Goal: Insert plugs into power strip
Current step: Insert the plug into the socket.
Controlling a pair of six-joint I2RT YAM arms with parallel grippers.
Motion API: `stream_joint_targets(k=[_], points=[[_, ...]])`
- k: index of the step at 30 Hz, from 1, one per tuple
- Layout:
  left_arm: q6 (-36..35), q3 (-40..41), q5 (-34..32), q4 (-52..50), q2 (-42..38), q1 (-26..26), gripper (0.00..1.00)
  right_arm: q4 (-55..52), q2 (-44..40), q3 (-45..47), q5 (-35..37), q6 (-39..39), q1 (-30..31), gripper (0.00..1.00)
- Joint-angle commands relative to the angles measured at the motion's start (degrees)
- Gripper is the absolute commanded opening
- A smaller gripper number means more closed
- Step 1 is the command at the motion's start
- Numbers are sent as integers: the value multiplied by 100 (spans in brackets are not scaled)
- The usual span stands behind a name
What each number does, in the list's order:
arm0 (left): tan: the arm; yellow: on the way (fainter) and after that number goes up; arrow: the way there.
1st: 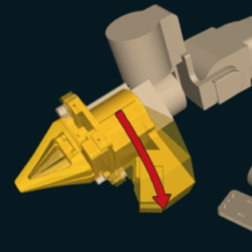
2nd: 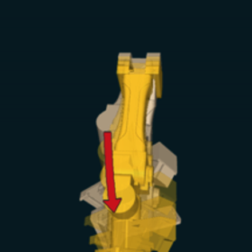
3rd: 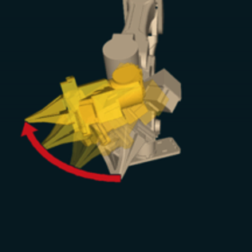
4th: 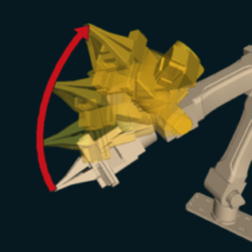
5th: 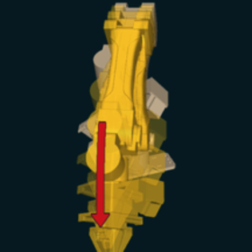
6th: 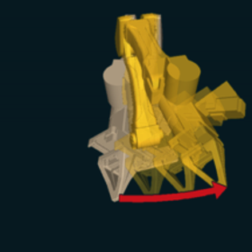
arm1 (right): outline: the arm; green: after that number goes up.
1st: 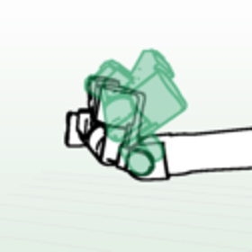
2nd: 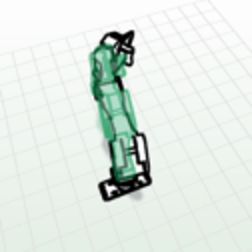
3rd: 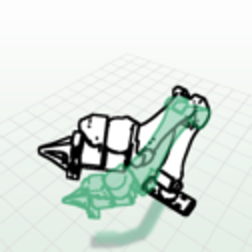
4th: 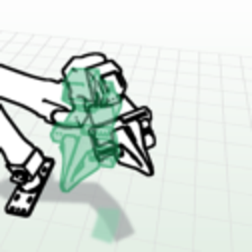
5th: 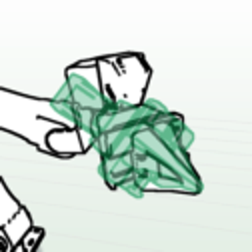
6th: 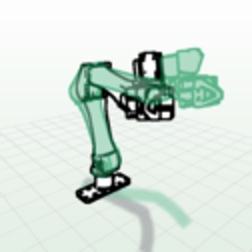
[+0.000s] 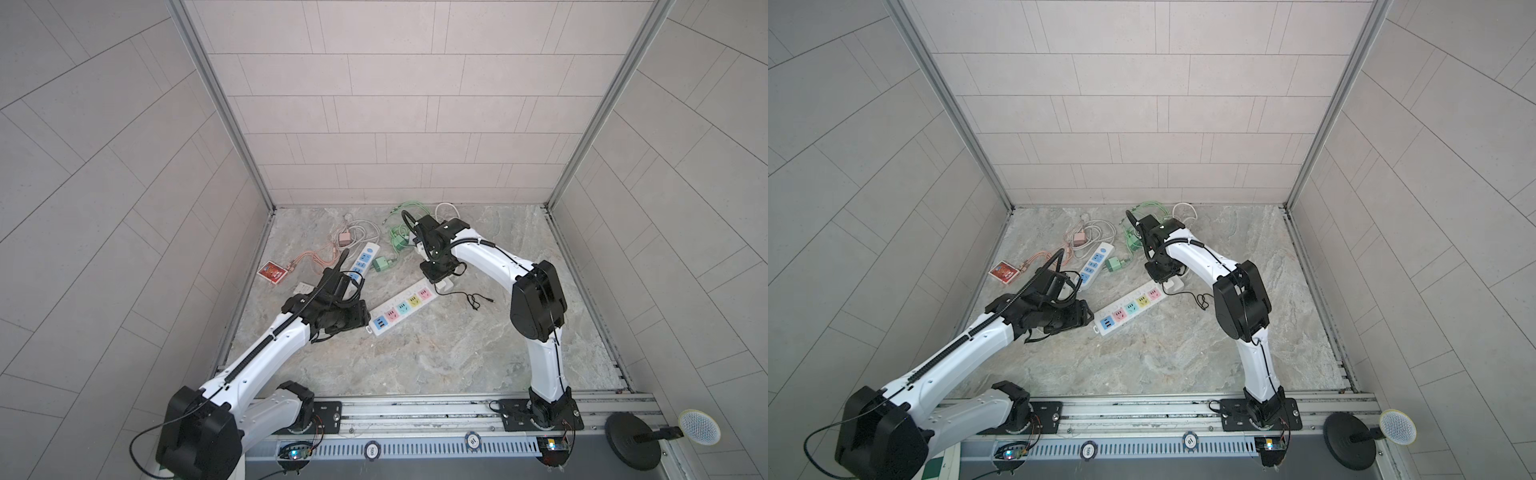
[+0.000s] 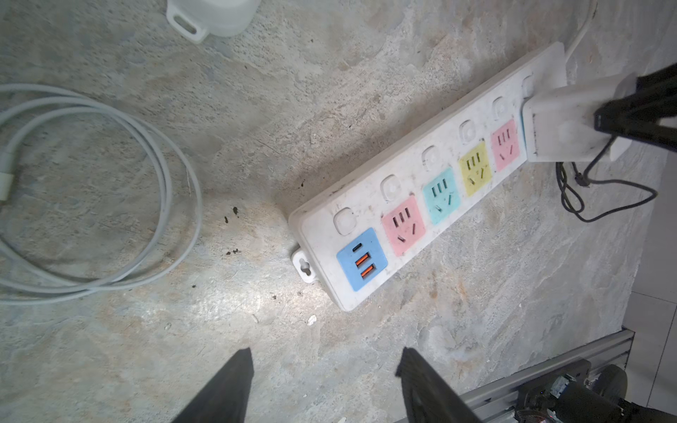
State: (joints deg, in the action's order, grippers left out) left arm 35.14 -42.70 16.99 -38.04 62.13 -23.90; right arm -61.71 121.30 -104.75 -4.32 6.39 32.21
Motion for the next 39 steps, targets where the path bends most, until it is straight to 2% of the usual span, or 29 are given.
stream_joint_targets(k=[1,9,13,21,27,32,39], points=[[33,-37,32,-49,-73,26,70,845,1186,709,-782,-59,116,6],[68,-4,-41,-144,-226,26,70,938,1103,904,-812,-88,110,6],[97,-17,-172,-138,-190,26,70,893,893,866,-791,-121,89,11],[202,-156,-724,248,179,26,71,709,225,490,-599,-147,25,27],[196,-682,-982,794,785,26,71,699,-192,223,-821,-201,-226,33],[122,-1467,-1009,931,1611,30,72,613,-479,16,-1051,-266,-371,36],[106,-2397,-834,1176,2852,26,72,552,-1023,307,-1146,-325,-399,38]])
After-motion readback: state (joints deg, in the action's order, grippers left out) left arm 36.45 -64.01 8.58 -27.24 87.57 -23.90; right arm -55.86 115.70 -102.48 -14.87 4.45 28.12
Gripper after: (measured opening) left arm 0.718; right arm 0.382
